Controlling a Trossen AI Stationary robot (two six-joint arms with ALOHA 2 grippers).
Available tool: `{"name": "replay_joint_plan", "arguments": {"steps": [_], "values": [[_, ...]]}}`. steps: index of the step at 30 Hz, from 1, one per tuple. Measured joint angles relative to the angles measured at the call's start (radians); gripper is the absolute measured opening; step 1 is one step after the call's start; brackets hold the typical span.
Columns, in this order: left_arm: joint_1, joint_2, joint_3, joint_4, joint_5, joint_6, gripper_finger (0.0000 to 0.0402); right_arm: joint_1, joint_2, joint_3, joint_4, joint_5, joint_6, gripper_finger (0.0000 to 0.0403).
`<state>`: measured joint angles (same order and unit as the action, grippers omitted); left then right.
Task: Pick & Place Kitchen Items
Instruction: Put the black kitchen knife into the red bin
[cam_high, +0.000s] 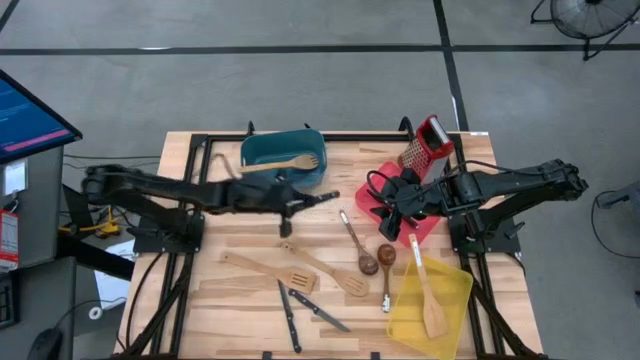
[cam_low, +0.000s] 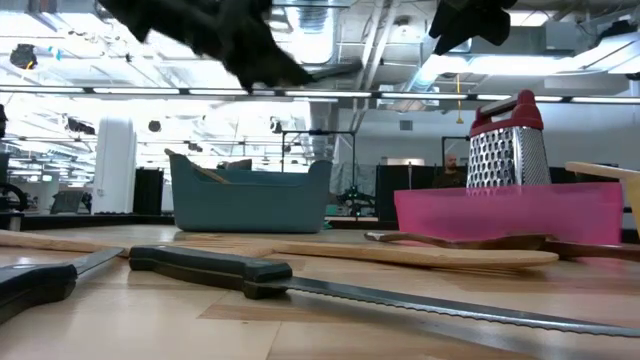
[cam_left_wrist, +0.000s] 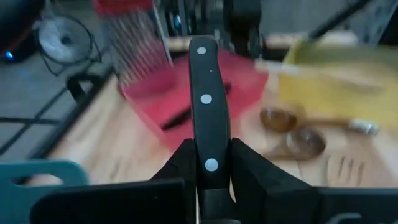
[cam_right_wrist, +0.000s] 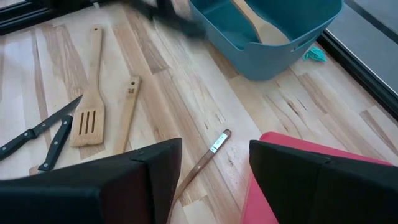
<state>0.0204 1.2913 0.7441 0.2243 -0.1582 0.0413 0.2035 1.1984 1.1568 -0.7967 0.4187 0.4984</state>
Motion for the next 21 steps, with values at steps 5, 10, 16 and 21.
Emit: {"name": "replay_joint_plan", "arguments": {"steps": [5,10,16,21], "values": [[-0.015,-0.214,0.0,0.025,0.118,-0.083,0.0041,0.0,0.0,0.0,0.017,-0.001,-0.005,0.0193],[-0.067,-0.397,0.0,0.091,0.232,-0.102,0.0042,0.0,0.0,0.0,0.032,0.0,-0.011,0.0192],[-0.173,-0.519,0.0,0.255,0.409,-0.124,0.0042,0.0,-0.001,0.0,0.035,0.0,-0.01,0.0193],[-0.284,-0.537,0.0,0.441,0.584,-0.092,0.0047,0.0,-0.001,0.0,0.048,0.0,-0.01,0.0189]]}}
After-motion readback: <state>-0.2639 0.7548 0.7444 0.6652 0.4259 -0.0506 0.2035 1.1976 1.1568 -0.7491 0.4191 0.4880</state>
